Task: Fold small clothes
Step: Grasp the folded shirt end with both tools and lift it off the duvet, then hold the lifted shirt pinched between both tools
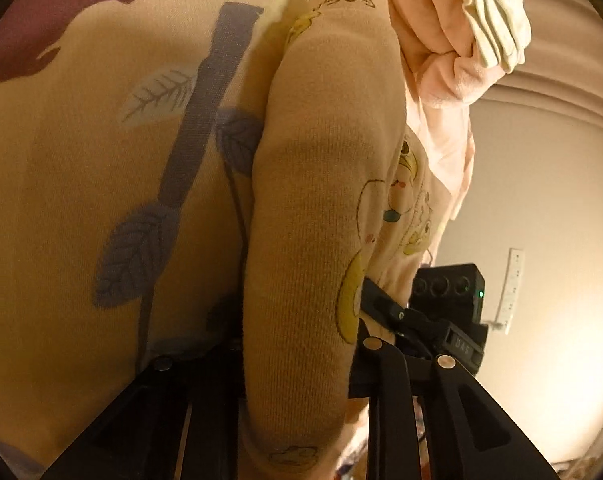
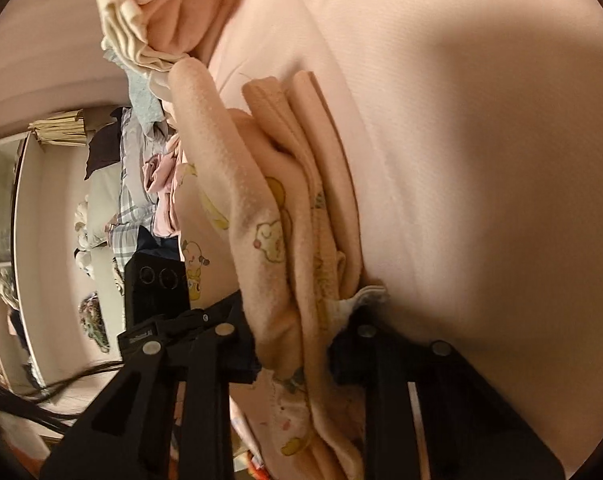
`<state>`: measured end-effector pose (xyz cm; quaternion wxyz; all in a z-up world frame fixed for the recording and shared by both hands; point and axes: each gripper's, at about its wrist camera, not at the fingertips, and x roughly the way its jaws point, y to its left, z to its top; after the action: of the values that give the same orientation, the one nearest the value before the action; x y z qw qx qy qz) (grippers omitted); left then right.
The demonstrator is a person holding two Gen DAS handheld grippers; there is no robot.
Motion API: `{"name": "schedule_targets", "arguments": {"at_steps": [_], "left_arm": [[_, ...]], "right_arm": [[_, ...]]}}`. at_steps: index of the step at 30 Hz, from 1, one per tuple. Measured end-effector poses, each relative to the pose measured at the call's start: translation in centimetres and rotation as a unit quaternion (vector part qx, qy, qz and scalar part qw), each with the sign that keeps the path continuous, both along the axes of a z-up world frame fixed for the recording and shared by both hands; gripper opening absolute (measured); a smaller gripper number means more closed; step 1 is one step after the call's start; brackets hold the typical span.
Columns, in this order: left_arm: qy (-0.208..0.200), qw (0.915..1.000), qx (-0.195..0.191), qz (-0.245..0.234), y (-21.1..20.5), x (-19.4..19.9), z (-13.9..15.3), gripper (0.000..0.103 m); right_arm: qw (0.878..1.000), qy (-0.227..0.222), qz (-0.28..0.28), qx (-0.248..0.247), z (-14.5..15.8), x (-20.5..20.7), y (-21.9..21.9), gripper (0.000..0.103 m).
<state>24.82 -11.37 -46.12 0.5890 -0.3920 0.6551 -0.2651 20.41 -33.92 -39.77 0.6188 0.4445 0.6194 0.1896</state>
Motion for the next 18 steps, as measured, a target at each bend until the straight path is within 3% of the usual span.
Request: {"name": "schedule_targets", "arguments": {"at_steps": [18], "left_arm": [[-0.015,0.9997,0.015,0.008,-0.4,-1.1,0.8,0.025]], "right_arm": [[0.999,-0.034,-0.007,-0.022,0.1,0.2,1.1,0.021]]}}
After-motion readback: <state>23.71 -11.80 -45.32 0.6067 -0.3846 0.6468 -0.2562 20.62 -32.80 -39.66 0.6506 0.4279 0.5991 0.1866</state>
